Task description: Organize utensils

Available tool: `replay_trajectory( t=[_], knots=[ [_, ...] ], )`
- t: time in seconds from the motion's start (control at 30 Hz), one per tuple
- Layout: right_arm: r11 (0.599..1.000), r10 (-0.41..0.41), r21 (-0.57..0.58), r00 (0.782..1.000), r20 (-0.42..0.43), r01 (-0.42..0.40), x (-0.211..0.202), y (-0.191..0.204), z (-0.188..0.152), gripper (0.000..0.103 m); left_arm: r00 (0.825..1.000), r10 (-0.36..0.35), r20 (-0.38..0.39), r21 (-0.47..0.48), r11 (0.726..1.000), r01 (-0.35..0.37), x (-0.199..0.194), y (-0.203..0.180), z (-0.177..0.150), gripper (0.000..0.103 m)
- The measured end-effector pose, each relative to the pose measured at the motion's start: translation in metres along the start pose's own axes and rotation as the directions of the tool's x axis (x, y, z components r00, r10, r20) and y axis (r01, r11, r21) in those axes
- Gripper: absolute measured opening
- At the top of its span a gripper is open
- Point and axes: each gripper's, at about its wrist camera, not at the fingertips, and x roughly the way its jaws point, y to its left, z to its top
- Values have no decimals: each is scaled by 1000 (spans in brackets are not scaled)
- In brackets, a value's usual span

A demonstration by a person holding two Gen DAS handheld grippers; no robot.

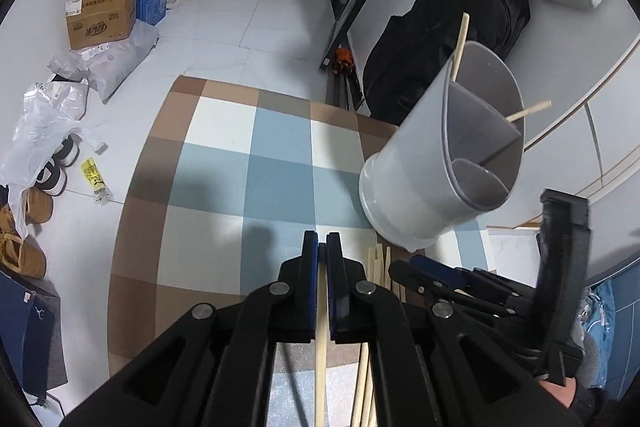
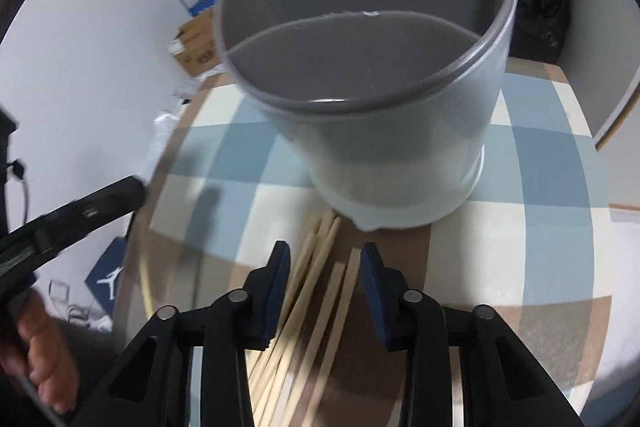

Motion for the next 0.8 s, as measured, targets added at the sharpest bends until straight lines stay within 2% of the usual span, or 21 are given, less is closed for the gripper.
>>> replay_trajectory(
  t=[0.27, 0.4, 0.5, 0.6, 0.8],
  knots=[
    [997, 6, 76, 1000, -23, -5, 11, -2, 0, 23, 999, -44, 13, -26, 999, 44, -7, 7, 5, 0],
    [995, -23, 96, 999, -39, 26, 16, -1, -1, 12, 999, -48, 21, -31, 998, 49, -10, 8, 5, 0],
    [993, -28, 112, 999, -23, 31, 14, -1, -2, 11, 998, -53, 23, -38, 998, 54, -11, 9, 6, 0],
    [994, -26, 110, 1000, 2, 26, 11, -1, -4, 5, 998, -50, 27, -35, 998, 51, -12, 8, 5, 0],
    [992, 6, 124, 999, 51, -13, -2, 5, -8, 5, 998, -49, 29, -27, 998, 50, -13, 7, 4, 0]
  ],
)
